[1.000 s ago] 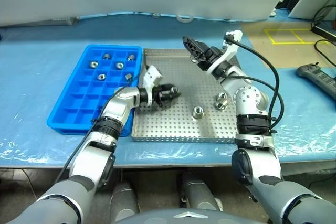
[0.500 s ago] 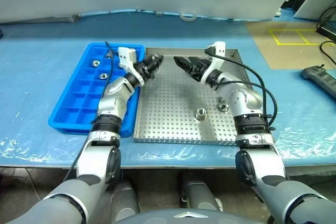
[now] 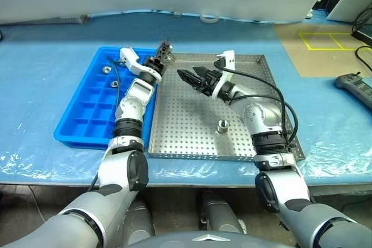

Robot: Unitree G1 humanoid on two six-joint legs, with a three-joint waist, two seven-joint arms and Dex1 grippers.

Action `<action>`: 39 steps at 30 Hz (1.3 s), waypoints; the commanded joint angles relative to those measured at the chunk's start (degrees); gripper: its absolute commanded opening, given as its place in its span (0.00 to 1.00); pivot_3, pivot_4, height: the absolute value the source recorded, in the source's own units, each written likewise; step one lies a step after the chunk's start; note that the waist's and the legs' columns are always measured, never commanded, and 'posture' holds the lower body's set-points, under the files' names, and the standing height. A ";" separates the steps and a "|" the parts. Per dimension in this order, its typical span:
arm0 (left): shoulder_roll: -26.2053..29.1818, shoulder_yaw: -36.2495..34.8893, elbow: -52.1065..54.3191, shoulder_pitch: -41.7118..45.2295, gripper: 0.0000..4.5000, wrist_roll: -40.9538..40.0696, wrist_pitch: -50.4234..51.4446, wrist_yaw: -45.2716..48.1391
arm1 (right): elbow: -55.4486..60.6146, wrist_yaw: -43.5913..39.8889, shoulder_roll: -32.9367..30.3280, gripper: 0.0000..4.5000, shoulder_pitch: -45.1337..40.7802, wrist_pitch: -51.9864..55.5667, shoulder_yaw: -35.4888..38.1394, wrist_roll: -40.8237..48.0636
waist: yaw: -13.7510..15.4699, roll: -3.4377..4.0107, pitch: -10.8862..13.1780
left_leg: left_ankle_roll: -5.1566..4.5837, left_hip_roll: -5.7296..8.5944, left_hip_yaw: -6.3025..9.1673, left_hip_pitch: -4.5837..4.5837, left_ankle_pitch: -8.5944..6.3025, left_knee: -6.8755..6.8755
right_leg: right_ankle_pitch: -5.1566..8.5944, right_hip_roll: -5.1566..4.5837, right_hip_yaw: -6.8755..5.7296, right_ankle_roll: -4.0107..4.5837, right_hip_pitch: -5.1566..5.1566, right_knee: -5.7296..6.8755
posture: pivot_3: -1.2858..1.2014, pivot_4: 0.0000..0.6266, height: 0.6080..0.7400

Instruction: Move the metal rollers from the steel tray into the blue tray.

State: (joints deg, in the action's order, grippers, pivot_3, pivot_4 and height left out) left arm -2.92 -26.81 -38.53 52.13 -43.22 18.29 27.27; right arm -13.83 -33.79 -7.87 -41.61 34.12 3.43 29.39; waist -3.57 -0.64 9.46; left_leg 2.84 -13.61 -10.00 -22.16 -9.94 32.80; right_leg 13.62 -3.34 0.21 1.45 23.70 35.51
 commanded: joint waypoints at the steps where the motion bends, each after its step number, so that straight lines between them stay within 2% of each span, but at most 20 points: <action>1: -0.32 2.10 3.54 0.19 0.37 0.19 0.61 1.10 | 3.78 -1.22 0.44 1.00 -0.18 0.85 0.95 2.48 | -0.04 0.00 0.00 | 0.00 -0.01 0.00 0.01 0.00 0.00 | 0.00 0.00 0.00 0.00 0.00 0.00 | 0.32 0.24 1.00; 9: -1.81 4.29 4.68 -0.30 0.37 0.08 3.18 1.41 | 3.05 -1.03 1.63 1.00 -0.49 1.08 0.55 2.00 | 0.03 0.00 0.01 | 0.00 0.00 0.00 0.02 0.00 0.00 | -0.03 0.00 0.00 0.01 0.00 0.01 | 0.32 0.24 1.00; 12: -2.76 7.80 7.32 -1.99 0.37 1.67 5.18 3.09 | 2.18 -0.66 2.38 1.00 -0.66 0.48 0.30 1.42 | -0.01 0.00 0.01 | 0.01 -0.01 0.00 0.03 0.00 0.00 | -0.04 0.00 0.01 0.01 0.00 0.01 | 0.32 0.24 1.00; 16: -3.29 9.14 10.07 -3.88 0.37 1.33 7.05 3.50 | 1.51 0.22 3.39 1.00 -1.02 -0.19 0.83 1.15 | 0.00 0.00 0.02 | 0.01 -0.01 -0.01 0.01 0.00 0.00 | -0.04 0.00 0.00 0.01 0.00 0.01 | 0.32 0.24 1.00; 19: -3.78 9.81 12.14 -4.95 0.37 0.38 9.22 4.13 | 0.65 0.70 3.62 0.87 -1.18 -0.47 0.88 0.32 | -0.11 0.00 0.02 | 0.01 -0.02 -0.02 0.05 0.00 0.00 | -0.04 0.00 0.01 0.01 0.00 0.02 | 0.32 0.24 1.00; 27: -3.88 12.04 14.33 -6.63 0.37 1.33 11.39 5.51 | -0.37 0.88 4.36 0.29 -2.20 -0.46 3.33 2.05 | 0.28 0.00 0.07 | -0.04 -0.01 -0.05 0.03 -0.02 0.05 | 0.07 -0.06 0.00 0.21 -0.05 -0.01 | 0.32 0.24 1.00; 34: -4.26 12.42 16.61 -8.56 0.37 0.95 12.77 5.25 | -1.05 1.31 5.02 0.28 -2.53 -0.60 4.48 2.87 | -0.20 0.00 0.07 | -0.03 -0.04 -0.05 0.08 -0.02 0.02 | 0.05 -0.01 0.01 0.18 -0.04 0.01 | 0.32 0.24 1.00; 37: -4.67 10.39 15.89 -7.91 0.37 0.54 10.53 3.69 | -1.28 1.44 5.11 0.28 -2.58 -0.74 4.60 2.97 | -0.13 0.00 0.07 | -0.03 -0.03 -0.05 0.08 -0.02 0.03 | 0.05 -0.01 0.01 0.19 -0.05 0.01 | 0.32 0.24 1.00; 39: -5.26 6.59 14.58 -6.38 0.37 -1.65 8.14 1.25 | -1.47 1.71 5.14 0.28 -2.64 -0.83 4.76 2.84 | -0.11 0.00 0.07 | -0.03 -0.02 -0.06 0.07 -0.02 0.04 | 0.05 -0.02 0.01 0.19 -0.05 0.00 | 0.32 0.24 1.00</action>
State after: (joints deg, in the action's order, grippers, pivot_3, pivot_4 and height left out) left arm -6.36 -19.40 -24.03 44.15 -41.94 27.18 29.21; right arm -16.35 -33.03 -2.90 -41.77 35.21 6.29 31.07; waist -3.68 -0.64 9.53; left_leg 2.81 -13.62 -10.06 -22.10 -9.96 32.84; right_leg 13.67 -3.38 0.23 1.64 23.65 35.51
